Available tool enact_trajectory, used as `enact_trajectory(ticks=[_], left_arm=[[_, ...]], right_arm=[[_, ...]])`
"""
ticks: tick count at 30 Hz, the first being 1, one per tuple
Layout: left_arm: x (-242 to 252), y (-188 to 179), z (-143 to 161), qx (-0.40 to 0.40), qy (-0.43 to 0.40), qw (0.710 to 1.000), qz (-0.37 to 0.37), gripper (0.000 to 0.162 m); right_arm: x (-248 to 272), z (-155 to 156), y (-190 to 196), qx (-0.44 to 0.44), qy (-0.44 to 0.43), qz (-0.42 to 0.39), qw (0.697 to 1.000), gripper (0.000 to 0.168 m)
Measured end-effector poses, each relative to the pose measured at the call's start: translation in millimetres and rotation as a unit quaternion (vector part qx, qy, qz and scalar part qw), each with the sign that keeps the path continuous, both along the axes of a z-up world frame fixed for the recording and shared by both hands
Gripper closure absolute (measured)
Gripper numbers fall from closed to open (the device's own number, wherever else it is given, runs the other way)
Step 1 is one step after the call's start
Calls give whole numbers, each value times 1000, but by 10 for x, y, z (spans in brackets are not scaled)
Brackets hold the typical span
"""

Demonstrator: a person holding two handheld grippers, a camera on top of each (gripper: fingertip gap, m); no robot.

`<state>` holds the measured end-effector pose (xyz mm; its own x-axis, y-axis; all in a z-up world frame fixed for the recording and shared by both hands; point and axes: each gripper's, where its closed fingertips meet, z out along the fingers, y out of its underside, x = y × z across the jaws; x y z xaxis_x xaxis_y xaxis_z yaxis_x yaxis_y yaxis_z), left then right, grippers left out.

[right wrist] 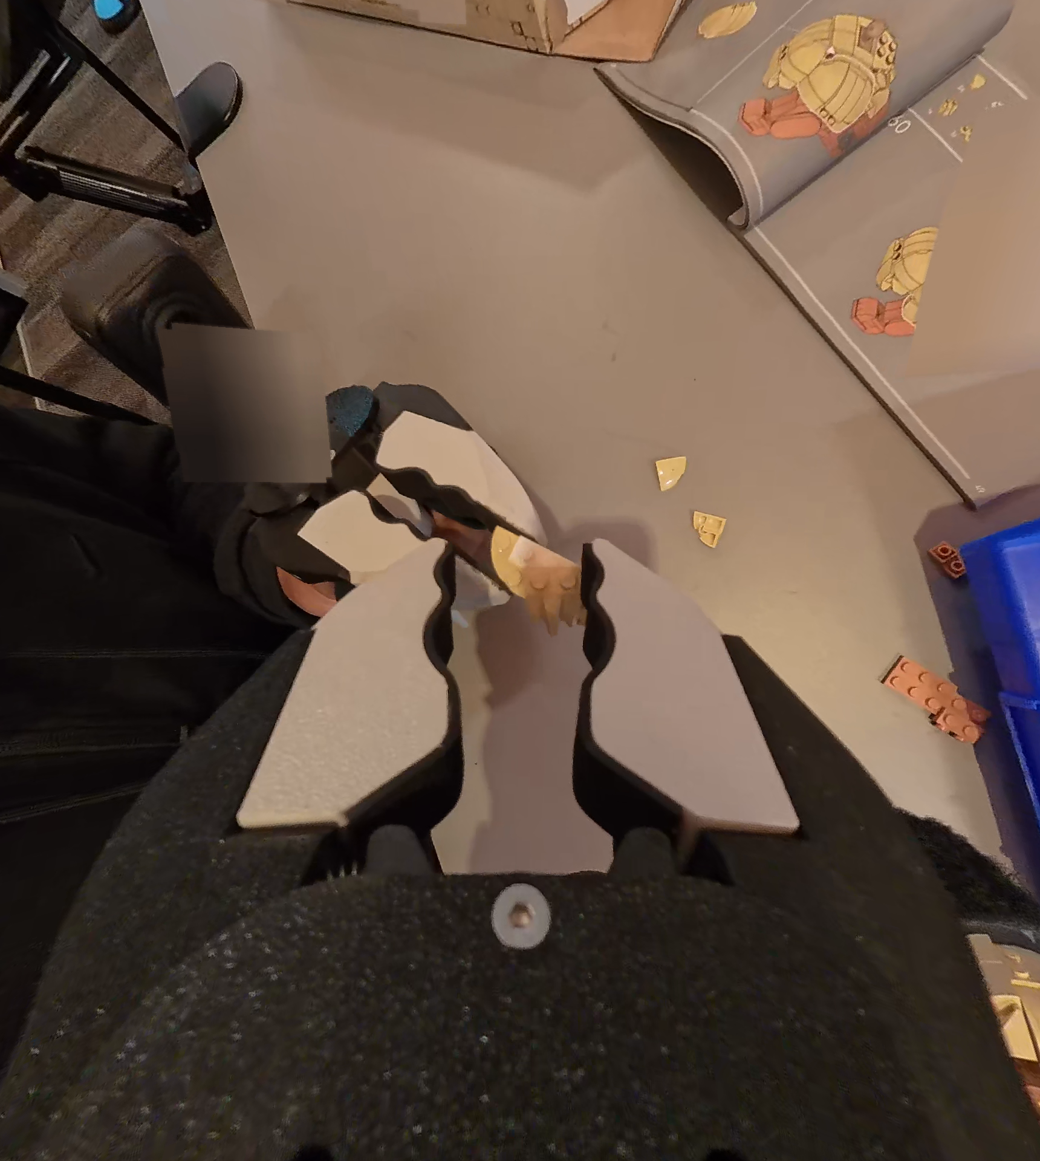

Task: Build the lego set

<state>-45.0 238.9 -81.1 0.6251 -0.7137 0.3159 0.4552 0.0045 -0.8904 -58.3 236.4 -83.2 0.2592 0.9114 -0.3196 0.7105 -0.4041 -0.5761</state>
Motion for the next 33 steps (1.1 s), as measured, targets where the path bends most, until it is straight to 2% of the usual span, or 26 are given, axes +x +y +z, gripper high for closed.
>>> enact_trajectory(ticks=[6, 13, 16, 19, 21, 27, 30, 33], left_arm=[[-11, -14, 18, 3, -13, 1000, -7, 148], [-21, -18, 22, 4, -19, 1000, -10, 148], [-29, -19, 25, 4, -22, 1000, -11, 148], [-40, -22, 29, 3, -28, 999, -16, 149], [-44, -21, 32, 2, -31, 999, -21, 148], [-47, -5, 29, -5, -34, 999, -36, 148], [-42, 13, 23, -9, -27, 999, -42, 148], [-58, 40, 35, -11, -23, 999, -47, 148]], right_arm=[[-46, 41, -28, 3, 8, 7, 1000, 130], [-57, 268, 72, 35, 44, -1, 998, 129], [48, 350, 177, 79, 53, -4, 995, 129], [237, 360, 250, 175, 49, 29, 983, 130], [383, 327, 296, 279, 41, 70, 957, 130], [520, 60, 166, 521, 26, 177, 834, 134], [424, 59, 126, 613, 66, 174, 768, 131], [365, 141, 175, 663, 113, 137, 728, 127]])
